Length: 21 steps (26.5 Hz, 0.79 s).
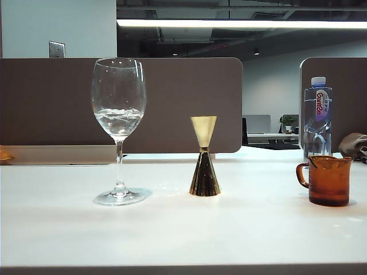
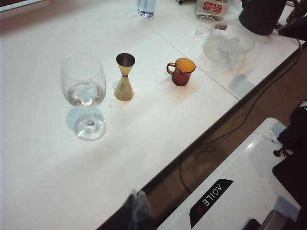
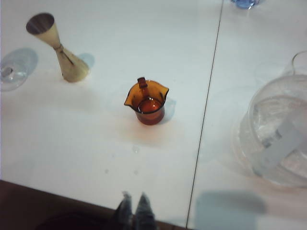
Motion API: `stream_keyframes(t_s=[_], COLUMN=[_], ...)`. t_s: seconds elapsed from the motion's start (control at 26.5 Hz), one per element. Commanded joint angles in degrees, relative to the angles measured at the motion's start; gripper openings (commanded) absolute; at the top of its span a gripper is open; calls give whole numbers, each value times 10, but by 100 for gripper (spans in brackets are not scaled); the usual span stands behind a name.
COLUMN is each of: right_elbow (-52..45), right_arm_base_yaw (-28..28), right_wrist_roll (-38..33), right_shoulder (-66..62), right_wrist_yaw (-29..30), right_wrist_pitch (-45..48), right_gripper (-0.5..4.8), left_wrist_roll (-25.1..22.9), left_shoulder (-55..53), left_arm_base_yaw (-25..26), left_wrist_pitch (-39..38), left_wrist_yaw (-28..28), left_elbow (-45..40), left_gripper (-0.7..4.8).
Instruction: Pick up the small amber measuring cup and pour the water in it into the jigger, then pick up the jigger and pour the water in it into the wine glass.
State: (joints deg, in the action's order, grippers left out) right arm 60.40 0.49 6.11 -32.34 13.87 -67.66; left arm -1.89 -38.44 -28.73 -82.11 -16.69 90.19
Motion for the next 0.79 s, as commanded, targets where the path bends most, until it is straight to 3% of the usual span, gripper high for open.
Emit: stream_keyframes(t_s=[0.04, 0.19, 0.38, 0.49, 0.79], right_elbow=[-8, -57, -212, -344, -429], right_arm_base_yaw=[0, 0, 0, 18, 70], right_wrist_roll=[-2, -56, -189, -211, -177], right_shoulder=[-7, -6, -7, -61, -162], right_wrist_yaw=[-3, 69, 137, 111, 52], right_wrist_pitch=[48, 169, 406, 523, 688], right_gripper=[23, 22, 22, 22, 22], left_wrist_roll=[-2, -2, -2, -2, -2], left_shoulder=[0, 0, 0, 0, 0], left_arm_base_yaw=[0, 0, 0, 0, 0], left_wrist_pitch=[-3, -3, -3, -3, -3], left_wrist_yaw=[0, 0, 0, -1, 0], left_elbow=[2, 2, 2, 2, 2], left_gripper=[-2, -2, -2, -2, -2])
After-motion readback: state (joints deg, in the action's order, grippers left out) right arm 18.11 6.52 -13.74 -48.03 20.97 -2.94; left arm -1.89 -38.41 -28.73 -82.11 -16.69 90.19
